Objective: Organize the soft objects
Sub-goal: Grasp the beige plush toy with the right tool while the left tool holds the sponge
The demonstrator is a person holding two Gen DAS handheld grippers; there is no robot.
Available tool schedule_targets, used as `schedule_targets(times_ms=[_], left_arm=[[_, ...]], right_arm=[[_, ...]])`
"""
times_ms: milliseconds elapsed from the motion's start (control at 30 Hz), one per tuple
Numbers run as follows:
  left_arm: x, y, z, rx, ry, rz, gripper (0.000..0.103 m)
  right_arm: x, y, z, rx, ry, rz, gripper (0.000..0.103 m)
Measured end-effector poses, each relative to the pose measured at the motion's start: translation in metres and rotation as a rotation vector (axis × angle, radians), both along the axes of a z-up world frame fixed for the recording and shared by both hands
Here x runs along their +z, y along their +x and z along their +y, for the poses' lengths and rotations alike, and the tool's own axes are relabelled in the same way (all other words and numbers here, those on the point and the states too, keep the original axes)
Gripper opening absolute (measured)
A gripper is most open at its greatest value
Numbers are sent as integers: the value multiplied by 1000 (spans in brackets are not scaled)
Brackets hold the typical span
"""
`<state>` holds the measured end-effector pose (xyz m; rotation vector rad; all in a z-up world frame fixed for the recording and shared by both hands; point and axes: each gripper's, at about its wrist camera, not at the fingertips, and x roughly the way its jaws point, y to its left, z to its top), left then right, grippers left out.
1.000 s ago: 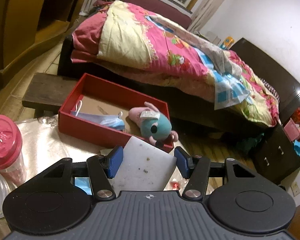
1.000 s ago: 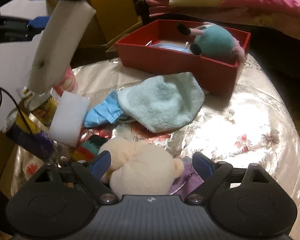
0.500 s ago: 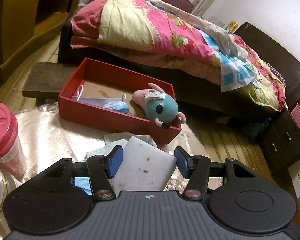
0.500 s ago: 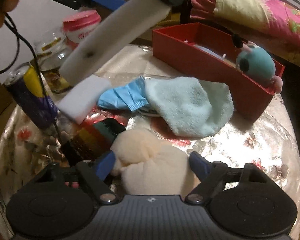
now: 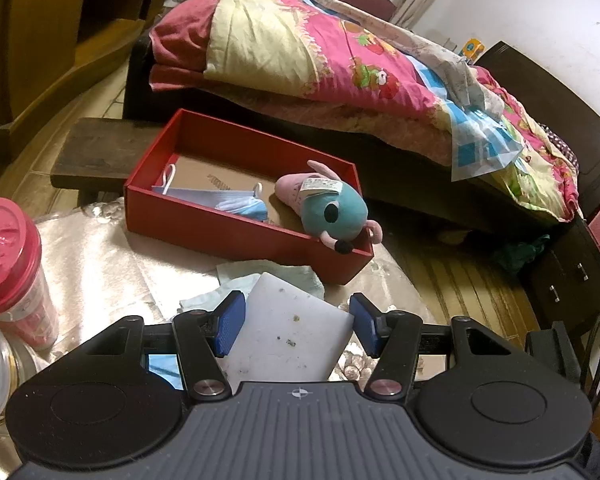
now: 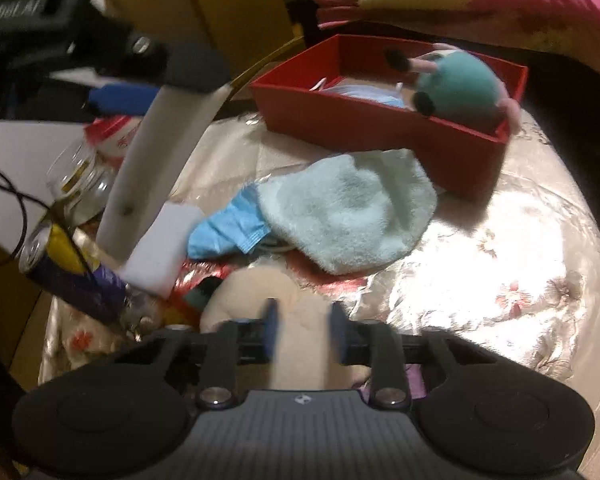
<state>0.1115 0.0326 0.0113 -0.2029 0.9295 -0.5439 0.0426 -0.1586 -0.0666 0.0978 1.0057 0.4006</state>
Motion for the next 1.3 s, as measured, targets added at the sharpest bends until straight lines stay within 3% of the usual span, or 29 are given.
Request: schedule_targets(times_ms=[100, 167, 233, 300, 400, 433, 467, 633, 800, 967, 1300], left_arm=[[0, 0, 1, 2, 2, -3, 58], [0, 0, 1, 2, 2, -2, 58], [0, -1, 1, 0, 0, -1, 58], [0, -1, 1, -1, 1, 1, 58], [-1, -1, 1, -4, 3, 7, 58], [-2, -1, 1, -5, 5, 9, 58], [-2, -1, 2, -6, 6, 9, 58], [-2, -1, 7, -1, -4, 11, 59], [-1, -2, 5, 3, 18, -5, 59], [-2, -3, 0, 13, 59, -27, 59], [1, -5, -8, 51, 172, -113, 59]], right_arm=[[2, 1, -3, 23, 26, -15, 0], [8, -3, 3, 79, -16, -56, 3], [13, -10, 15, 186, -83, -104, 46], [14, -19, 32, 323, -167, -153, 56], [-2, -16, 50, 397, -235, -135, 53], [-9, -12, 53, 401, -261, -104, 39], [-17, -9, 55, 405, -286, -74, 37], [-14, -6, 43, 320, -222, -33, 28], [-2, -2, 25, 228, -142, -15, 25], [19, 5, 10, 124, -71, -68, 25], [52, 15, -9, -68, -26, -191, 26]])
